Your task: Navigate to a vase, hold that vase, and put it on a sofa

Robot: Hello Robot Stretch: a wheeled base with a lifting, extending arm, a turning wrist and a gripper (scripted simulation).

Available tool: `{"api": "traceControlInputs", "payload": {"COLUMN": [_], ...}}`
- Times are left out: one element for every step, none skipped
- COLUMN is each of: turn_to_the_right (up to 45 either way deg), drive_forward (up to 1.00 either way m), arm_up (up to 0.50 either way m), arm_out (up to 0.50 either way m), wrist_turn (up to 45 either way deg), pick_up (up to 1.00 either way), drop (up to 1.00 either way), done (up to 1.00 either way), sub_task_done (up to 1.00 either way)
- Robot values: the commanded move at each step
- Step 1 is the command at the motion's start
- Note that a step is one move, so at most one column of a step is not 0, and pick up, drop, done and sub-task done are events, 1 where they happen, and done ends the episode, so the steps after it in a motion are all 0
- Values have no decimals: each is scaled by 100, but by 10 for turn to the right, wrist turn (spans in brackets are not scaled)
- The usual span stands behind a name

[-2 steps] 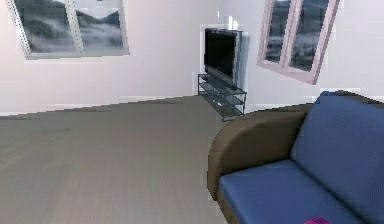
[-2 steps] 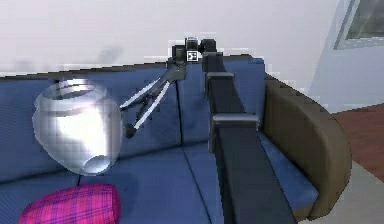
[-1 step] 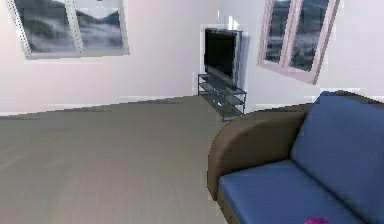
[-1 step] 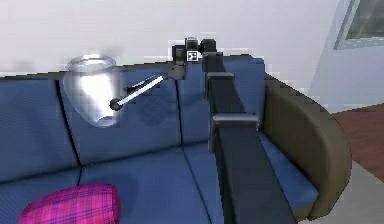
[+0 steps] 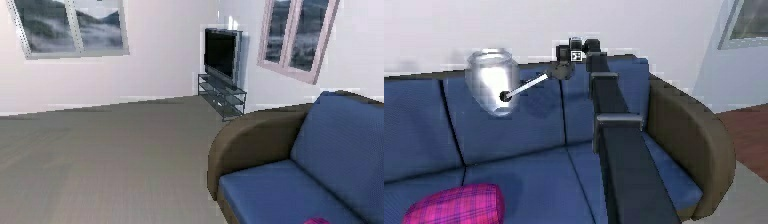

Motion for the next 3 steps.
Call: {"api": "traceControlInputs", "payload": {"turn_to_the_right": [0, 0, 0], "drive_forward": [0, 0, 0], "arm_up": [-38, -32, 0], "arm_out": [0, 0, 0], "wrist_turn": [0, 0, 0], "pick_up": [0, 0, 0], "drop": [0, 0, 100], "done": [0, 0, 0], "sub_task_done": [0, 0, 0]}}
